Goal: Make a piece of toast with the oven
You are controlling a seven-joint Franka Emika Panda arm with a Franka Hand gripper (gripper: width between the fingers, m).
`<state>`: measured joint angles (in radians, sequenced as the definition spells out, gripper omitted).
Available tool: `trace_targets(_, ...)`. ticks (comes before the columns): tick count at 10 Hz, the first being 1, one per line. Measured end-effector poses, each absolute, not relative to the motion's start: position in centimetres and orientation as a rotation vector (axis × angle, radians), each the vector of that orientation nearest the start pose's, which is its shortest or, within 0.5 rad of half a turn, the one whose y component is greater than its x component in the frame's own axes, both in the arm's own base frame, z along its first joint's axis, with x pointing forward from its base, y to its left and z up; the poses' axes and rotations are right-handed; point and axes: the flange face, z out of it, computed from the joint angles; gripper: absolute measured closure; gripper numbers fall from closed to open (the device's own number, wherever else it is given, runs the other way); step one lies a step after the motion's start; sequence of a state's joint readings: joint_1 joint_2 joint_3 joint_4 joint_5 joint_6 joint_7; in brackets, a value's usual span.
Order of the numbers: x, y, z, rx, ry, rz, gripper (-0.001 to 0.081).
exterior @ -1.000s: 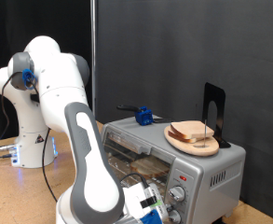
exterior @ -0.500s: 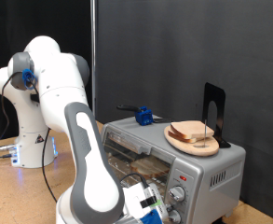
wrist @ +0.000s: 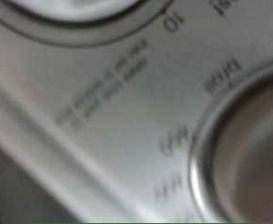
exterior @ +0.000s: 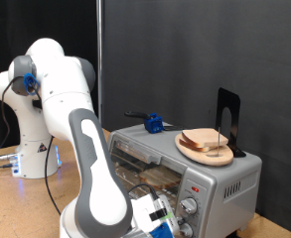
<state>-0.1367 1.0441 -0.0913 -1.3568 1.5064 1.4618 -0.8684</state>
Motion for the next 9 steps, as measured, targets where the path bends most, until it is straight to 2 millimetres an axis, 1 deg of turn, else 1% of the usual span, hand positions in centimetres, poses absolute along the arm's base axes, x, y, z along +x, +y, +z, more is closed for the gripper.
trace_targets(1, 69.28, -2.43, 13.27, -1.597, 0.018, -0.090, 0.0472)
trace_targets(2, 69.53, -2.38, 13.69, -1.595, 0.012, -0.097, 0.0283)
trace_targets(3, 69.53, -2.36, 13.68, -1.594, 0.013, -0.097, 0.0283)
trace_targets(4, 69.53, -2.35, 13.67, -1.594, 0.013, -0.097, 0.0086)
trace_targets(5, 69.53, -2.35, 13.67, -1.594, 0.014, -0.096, 0.0086)
trace_targets(6, 69.53, -2.34, 13.67, -1.594, 0.016, -0.094, 0.0021)
trace_targets(7, 69.51, -2.34, 13.63, -1.591, 0.020, -0.095, 0.0002)
trace_targets(9, 69.37, -2.37, 13.28, -1.582, 0.069, -0.073, -0.0002)
